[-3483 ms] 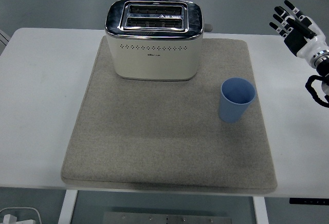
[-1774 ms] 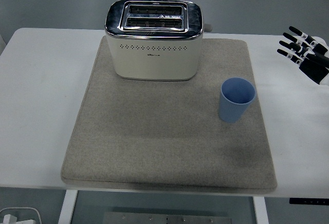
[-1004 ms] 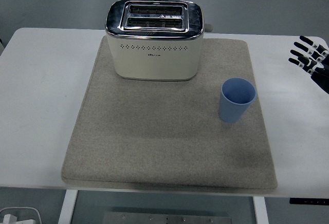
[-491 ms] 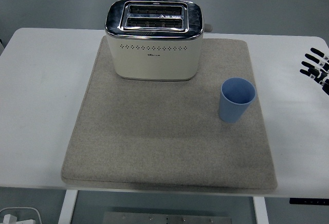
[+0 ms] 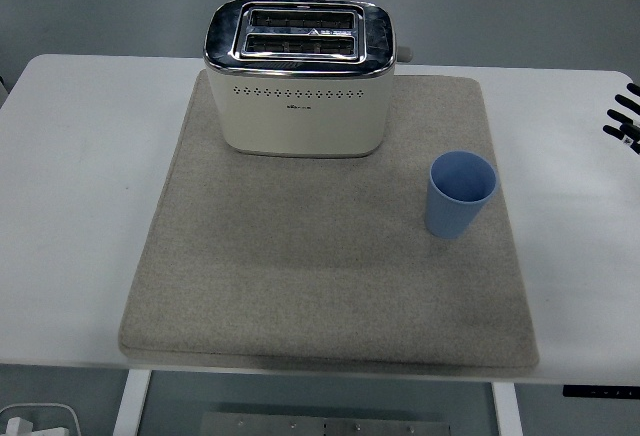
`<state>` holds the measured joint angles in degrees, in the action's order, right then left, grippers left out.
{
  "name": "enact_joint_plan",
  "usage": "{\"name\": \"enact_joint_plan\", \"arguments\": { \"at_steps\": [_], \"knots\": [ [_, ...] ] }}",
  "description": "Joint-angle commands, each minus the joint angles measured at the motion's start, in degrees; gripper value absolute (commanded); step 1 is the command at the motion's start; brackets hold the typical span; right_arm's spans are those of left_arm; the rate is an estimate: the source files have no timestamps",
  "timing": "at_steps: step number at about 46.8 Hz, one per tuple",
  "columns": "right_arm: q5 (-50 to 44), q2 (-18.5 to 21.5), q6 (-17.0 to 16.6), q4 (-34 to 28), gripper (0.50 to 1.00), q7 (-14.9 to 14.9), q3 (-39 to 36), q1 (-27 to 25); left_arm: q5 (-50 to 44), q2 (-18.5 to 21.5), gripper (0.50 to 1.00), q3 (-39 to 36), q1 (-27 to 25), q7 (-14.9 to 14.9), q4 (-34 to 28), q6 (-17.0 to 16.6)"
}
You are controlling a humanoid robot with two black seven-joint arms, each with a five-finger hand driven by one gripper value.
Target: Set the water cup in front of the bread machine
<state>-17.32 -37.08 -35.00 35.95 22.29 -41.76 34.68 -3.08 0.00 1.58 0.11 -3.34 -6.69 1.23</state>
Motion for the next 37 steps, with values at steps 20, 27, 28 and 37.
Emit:
{"name": "enact_joint_plan", "arguments": {
  "at_steps": [20,27,28,37],
  "knots": [
    [-0.87,0.26,0.00,-0.09,0.940,-0.67,0.01,0.56,0.00,0.00,1.000,0.00,-0.03,0.00,0.01,0.00],
    [-0.35,0.35,0.00,-0.70,0.940,-0.67,-0.08,0.92,0.00,0.00,1.000,0.00,-0.03,0.00,0.01,0.00],
    [-0.35,0.43,0.00,-0.70,0.940,-0.67,-0.08,0.92,0.00,0.00,1.000,0.00,-0.03,0.00,-0.07,0.00],
    [-0.35,0.17,0.00,-1.06,0.940,-0.58,-0.08,1.09,0.00,0.00,1.000,0.00,-0.03,0.00,0.01,0.00]
  ]
}}
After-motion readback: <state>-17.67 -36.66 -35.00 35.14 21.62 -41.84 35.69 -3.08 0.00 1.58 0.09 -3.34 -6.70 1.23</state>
